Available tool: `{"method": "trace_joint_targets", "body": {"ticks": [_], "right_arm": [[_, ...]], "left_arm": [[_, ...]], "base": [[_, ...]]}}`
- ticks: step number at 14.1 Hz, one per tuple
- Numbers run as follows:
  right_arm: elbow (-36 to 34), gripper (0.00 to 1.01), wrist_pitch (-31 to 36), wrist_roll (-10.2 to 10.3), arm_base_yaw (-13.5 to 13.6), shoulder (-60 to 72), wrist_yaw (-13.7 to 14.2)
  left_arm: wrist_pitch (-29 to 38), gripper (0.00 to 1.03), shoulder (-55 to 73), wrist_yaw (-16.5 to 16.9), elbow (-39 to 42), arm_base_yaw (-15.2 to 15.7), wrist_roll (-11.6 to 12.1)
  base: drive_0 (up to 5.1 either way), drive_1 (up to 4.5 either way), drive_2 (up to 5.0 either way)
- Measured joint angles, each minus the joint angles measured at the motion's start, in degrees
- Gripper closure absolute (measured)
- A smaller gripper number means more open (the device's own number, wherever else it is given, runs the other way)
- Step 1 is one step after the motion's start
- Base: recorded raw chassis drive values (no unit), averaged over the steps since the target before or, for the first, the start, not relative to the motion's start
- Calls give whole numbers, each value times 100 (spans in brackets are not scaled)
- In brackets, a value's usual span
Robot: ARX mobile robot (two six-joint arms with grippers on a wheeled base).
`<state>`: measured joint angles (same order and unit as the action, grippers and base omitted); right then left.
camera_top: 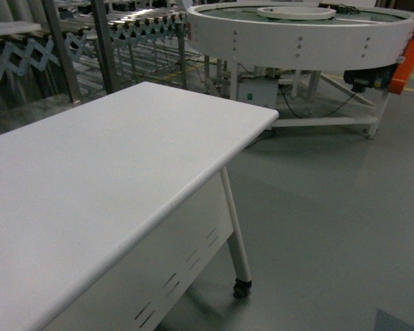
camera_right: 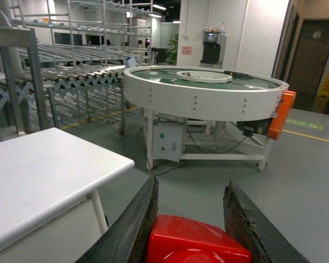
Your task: Pick red block from blue box to shelf
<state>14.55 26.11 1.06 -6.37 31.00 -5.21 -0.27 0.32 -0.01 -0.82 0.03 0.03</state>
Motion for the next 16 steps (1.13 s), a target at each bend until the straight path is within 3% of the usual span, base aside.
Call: {"method": "trace_joint_targets", "body": {"ticks": [16], "right_arm": [[0, 73, -4, 0, 0, 0, 0]], "left_arm": [[2, 5, 0, -2, 0, -2, 0]], "base": [[-157, -157, -157]]}}
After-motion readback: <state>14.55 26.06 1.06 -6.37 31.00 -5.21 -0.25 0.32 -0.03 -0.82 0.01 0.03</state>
